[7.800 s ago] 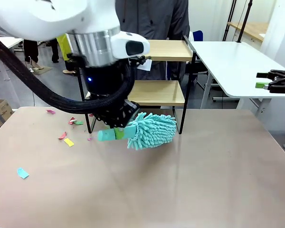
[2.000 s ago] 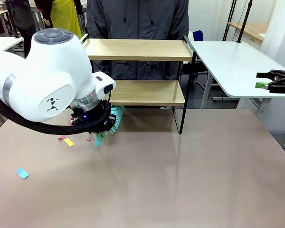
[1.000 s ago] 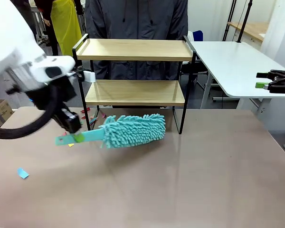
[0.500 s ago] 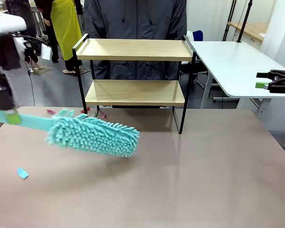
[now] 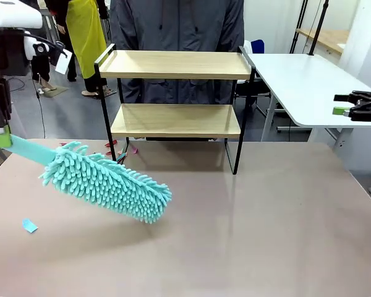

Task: Clean the shelf.
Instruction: Clean the specific section of the Shelf indicated by the human with the Duster, then hand the Duster back to the human.

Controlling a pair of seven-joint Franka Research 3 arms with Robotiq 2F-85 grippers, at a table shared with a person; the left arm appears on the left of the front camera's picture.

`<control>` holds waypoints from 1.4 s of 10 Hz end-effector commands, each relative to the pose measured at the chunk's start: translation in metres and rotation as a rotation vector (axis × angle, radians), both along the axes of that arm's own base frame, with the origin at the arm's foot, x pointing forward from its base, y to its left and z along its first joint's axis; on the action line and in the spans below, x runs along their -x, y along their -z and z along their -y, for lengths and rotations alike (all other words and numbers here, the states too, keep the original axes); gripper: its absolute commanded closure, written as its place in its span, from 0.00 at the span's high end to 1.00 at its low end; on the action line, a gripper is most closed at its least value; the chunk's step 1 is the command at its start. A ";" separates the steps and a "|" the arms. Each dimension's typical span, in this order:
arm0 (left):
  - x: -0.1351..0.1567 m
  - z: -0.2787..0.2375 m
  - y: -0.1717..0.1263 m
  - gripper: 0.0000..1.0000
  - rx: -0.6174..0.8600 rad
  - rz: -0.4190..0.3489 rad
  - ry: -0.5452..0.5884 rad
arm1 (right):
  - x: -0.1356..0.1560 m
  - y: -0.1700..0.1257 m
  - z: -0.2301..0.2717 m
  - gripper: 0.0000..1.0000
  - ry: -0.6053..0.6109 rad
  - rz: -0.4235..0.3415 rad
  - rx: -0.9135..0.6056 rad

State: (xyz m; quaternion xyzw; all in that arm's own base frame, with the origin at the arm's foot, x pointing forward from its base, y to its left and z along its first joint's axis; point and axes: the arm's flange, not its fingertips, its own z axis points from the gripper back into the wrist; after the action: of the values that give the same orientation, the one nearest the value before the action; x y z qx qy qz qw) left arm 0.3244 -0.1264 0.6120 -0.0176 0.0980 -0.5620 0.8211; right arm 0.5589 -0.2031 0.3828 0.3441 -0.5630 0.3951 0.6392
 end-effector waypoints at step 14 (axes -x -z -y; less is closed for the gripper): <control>-0.005 0.002 0.013 0.13 0.173 0.060 0.098 | 0.063 -0.127 -0.051 1.00 -0.218 0.004 -0.024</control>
State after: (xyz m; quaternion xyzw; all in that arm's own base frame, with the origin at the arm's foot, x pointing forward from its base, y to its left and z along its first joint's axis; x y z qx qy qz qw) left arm 0.3284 -0.1289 0.6105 -0.0396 0.0538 -0.5776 0.8136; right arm 0.5173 -0.1705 0.4852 0.3891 -0.5381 0.4595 0.5898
